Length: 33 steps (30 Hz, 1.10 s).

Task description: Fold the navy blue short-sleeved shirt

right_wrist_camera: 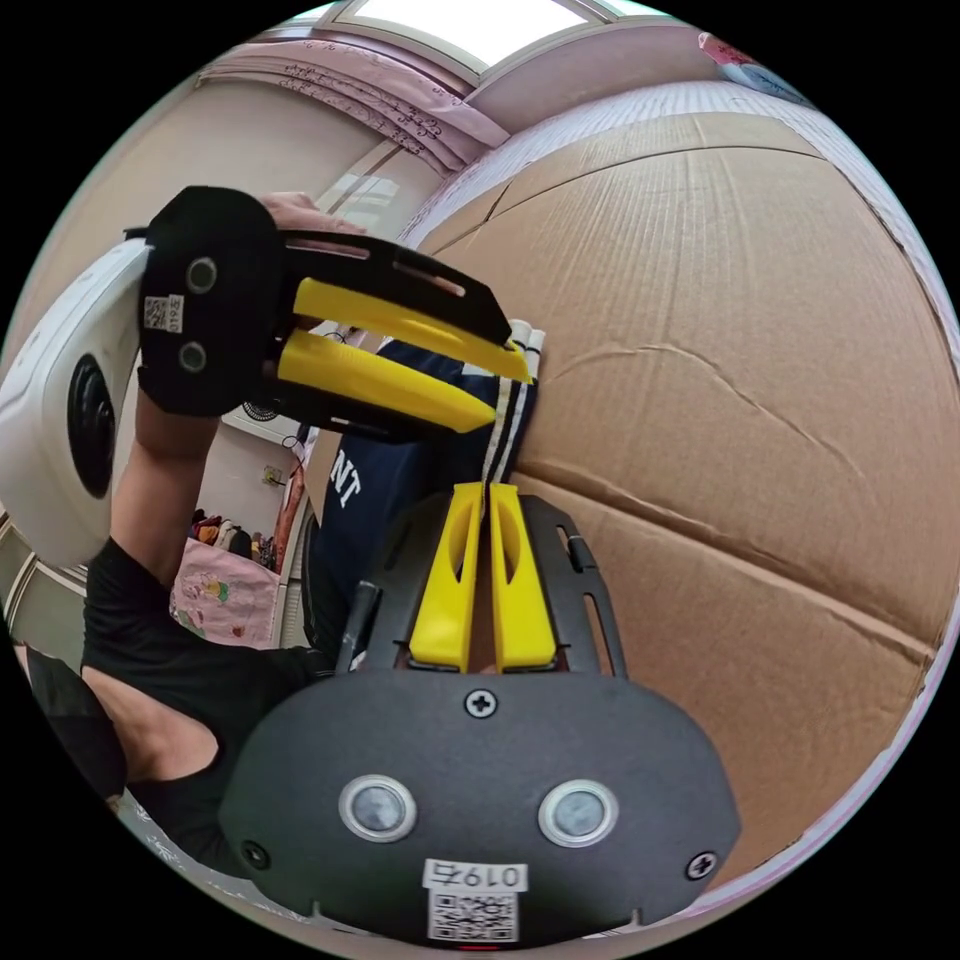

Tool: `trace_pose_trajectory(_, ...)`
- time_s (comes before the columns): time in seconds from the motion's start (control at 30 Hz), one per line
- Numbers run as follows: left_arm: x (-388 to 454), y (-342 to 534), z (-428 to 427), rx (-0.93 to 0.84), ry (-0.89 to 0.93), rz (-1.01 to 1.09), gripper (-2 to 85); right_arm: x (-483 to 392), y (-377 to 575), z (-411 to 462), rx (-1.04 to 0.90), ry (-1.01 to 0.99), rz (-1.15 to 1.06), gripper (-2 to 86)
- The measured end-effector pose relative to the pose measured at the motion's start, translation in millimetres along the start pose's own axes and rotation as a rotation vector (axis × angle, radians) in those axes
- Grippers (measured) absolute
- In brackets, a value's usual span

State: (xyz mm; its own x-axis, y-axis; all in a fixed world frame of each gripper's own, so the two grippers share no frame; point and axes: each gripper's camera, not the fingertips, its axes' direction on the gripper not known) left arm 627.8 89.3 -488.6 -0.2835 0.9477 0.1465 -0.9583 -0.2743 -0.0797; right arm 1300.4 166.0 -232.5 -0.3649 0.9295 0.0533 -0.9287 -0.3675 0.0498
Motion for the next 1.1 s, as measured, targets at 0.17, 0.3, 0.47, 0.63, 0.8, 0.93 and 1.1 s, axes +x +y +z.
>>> trace_pose_trajectory(0.17,5.4,-21.1,7.3,-0.034,0.041,0.043,1.9,-1.2,12.0,-7.3,0.000,0.007,0.000,0.0)
trace_pose_trajectory(0.3,-9.5,-31.0,7.8,-0.033,0.138,-0.017,0.9,-4.3,20.3,-12.7,0.001,0.026,-0.005,0.2)
trace_pose_trajectory(0.47,-12.1,-43.1,13.5,-0.031,0.183,-0.053,0.6,-3.3,39.4,-23.2,0.024,0.016,0.003,1.2)
trace_pose_trajectory(0.63,-1.4,-54.0,9.6,-0.036,0.136,-0.039,0.6,-3.3,81.7,-39.6,0.065,-0.025,0.036,2.4)
trace_pose_trajectory(0.8,-1.8,-56.4,8.4,-0.002,0.151,-0.084,0.6,-5.7,139.6,-41.2,0.099,-0.130,0.074,2.0)
trace_pose_trajectory(0.93,-2.3,-56.4,7.6,0.027,0.161,-0.109,0.6,-5.5,183.5,-50.3,0.152,-0.168,0.113,0.7)
trace_pose_trajectory(1.1,-1.0,-67.6,4.9,0.011,0.158,-0.089,0.6,-5.9,215.9,-64.1,0.207,-0.173,0.108,-0.3)
